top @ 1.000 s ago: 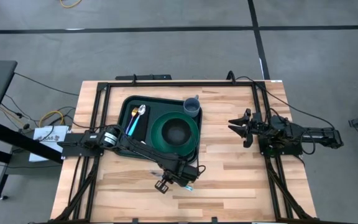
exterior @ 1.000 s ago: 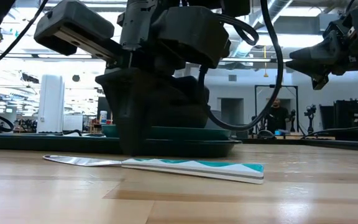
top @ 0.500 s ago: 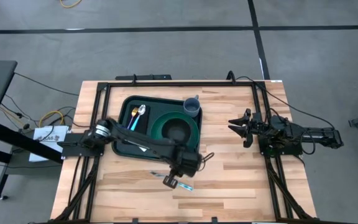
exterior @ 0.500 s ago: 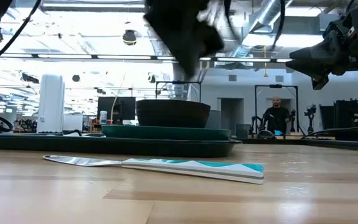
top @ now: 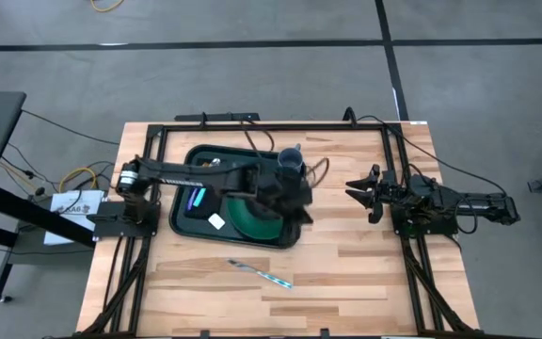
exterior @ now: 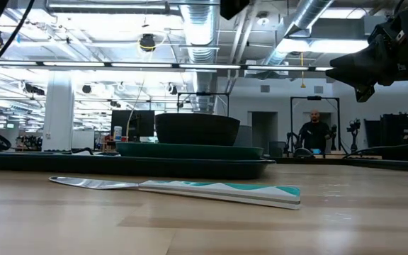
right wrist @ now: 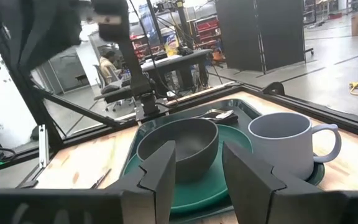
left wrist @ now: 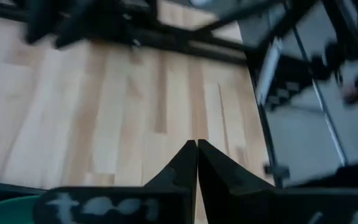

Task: Set up tray
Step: Put the blue patterned knife on the black tray on top of the napkin

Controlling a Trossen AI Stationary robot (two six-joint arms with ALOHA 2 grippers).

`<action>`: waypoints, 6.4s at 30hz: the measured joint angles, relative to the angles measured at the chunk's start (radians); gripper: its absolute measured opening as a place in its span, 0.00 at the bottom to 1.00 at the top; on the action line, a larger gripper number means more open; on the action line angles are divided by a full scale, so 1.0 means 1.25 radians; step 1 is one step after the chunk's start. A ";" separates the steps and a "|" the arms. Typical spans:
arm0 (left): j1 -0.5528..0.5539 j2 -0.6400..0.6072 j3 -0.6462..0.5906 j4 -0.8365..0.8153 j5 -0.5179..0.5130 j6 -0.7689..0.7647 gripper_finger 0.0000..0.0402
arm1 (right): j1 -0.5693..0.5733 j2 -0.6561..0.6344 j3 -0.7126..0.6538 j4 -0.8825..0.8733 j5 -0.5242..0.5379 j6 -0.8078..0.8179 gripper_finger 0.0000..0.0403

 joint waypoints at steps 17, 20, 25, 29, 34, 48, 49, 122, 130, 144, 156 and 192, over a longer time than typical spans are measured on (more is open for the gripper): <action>-0.007 -0.044 -0.001 0.081 -0.173 -0.177 0.00 | -0.001 0.000 -0.002 0.129 0.070 0.427 0.30; -0.006 -0.070 -0.012 0.113 -0.210 -0.168 0.00 | -0.001 0.001 -0.002 0.143 0.071 0.459 0.30; -0.009 -0.139 -0.113 0.203 -0.211 -0.170 0.00 | 0.000 0.007 -0.001 0.179 0.069 0.493 0.30; -0.009 -0.220 -0.257 0.350 -0.204 -0.192 0.00 | 0.002 0.011 -0.001 0.226 0.041 0.507 0.30; -0.005 -0.320 -0.475 0.584 -0.178 -0.236 0.00 | 0.025 0.047 0.035 0.244 0.020 0.502 0.30; -0.027 -0.550 -0.757 0.685 -0.094 -0.222 0.00 | 0.138 0.770 0.606 -0.075 0.021 0.361 0.25; -0.033 -0.576 -0.781 0.672 -0.098 -0.220 0.00 | 0.142 0.825 0.659 -0.112 0.020 0.361 0.24; -0.105 -0.950 -1.175 0.547 -0.058 -0.215 0.00 | 0.341 1.822 1.391 -0.558 -0.189 0.298 0.37; -0.105 -0.950 -1.175 0.538 -0.058 -0.215 0.00 | 0.338 1.845 1.391 -0.565 -0.166 0.293 0.34; -0.105 -0.950 -1.175 0.534 -0.058 -0.225 0.00 | 0.324 1.852 1.389 -0.579 -0.160 0.329 0.10; -0.105 -0.962 -1.175 0.526 -0.053 -0.241 0.00 | 0.319 1.852 1.416 -0.594 -0.167 0.360 0.04; -0.105 -1.235 -1.164 0.307 -0.311 -0.243 0.00 | 0.221 1.833 1.828 -0.741 -0.124 0.354 0.04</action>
